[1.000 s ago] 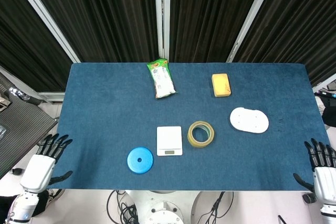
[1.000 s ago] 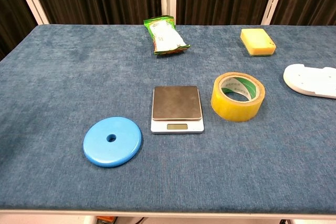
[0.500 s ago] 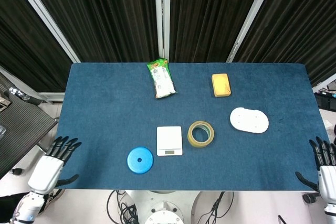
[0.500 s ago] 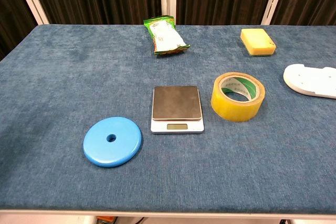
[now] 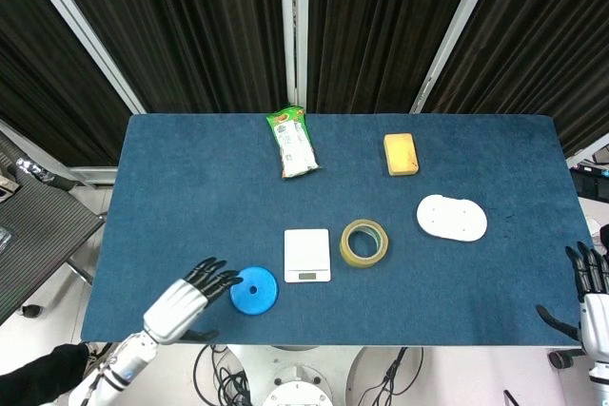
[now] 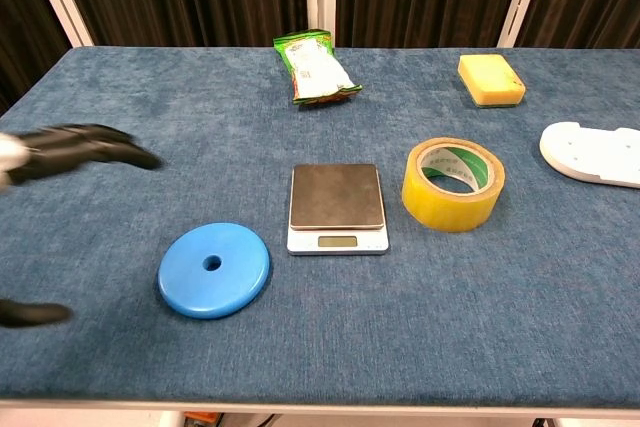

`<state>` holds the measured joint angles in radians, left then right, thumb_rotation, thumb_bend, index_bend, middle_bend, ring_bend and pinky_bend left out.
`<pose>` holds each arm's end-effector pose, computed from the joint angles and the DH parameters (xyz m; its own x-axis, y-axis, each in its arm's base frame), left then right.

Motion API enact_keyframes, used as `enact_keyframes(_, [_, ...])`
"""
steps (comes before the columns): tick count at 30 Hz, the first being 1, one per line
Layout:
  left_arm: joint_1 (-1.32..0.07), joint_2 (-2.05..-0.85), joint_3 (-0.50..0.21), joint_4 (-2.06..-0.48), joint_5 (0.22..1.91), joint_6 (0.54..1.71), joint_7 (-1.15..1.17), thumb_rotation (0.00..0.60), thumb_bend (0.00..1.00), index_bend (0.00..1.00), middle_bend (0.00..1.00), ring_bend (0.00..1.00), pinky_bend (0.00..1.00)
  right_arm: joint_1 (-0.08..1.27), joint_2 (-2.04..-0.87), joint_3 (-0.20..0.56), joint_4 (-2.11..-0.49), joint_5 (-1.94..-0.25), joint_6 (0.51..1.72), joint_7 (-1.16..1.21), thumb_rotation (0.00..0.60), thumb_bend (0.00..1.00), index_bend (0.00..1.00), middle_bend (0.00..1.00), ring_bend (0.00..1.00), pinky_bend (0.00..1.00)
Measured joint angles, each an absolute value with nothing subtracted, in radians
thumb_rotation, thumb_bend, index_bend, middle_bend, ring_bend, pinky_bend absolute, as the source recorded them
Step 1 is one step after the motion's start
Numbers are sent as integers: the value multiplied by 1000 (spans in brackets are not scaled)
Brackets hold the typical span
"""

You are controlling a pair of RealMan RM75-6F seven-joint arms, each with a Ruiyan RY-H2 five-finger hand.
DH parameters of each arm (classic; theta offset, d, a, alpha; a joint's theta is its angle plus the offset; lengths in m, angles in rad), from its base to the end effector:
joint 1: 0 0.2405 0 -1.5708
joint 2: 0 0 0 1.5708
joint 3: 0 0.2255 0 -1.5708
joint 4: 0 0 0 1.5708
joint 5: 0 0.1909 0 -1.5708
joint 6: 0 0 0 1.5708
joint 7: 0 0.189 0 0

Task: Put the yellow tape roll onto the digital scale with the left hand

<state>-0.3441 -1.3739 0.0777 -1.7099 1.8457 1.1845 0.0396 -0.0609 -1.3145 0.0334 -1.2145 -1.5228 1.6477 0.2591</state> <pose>-0.1300 0.2042 0.0081 0.3194 0.3351 0.8864 0.8085 -0.5842 -0.0705 -0.3365 -0.1734 0.1647 0.3535 0.0982 0.9303 -0.9343 0.0870 0.3458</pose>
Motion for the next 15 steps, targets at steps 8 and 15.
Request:
enact_keyframes(8, [-408,-1538,34,-1658,1719,1082,-8,452,163,100,143,0,0,-56,-1300,38,-1234,-1520,1624,252,600,40,0,0,0,0])
enact_keyframes(15, [-442,-1618,27,-1565,1671,1048,-56,425,184,88,153,0,0,-53,-1298,48,-1232,-1504,1605,263,600,41,0,0,0,0])
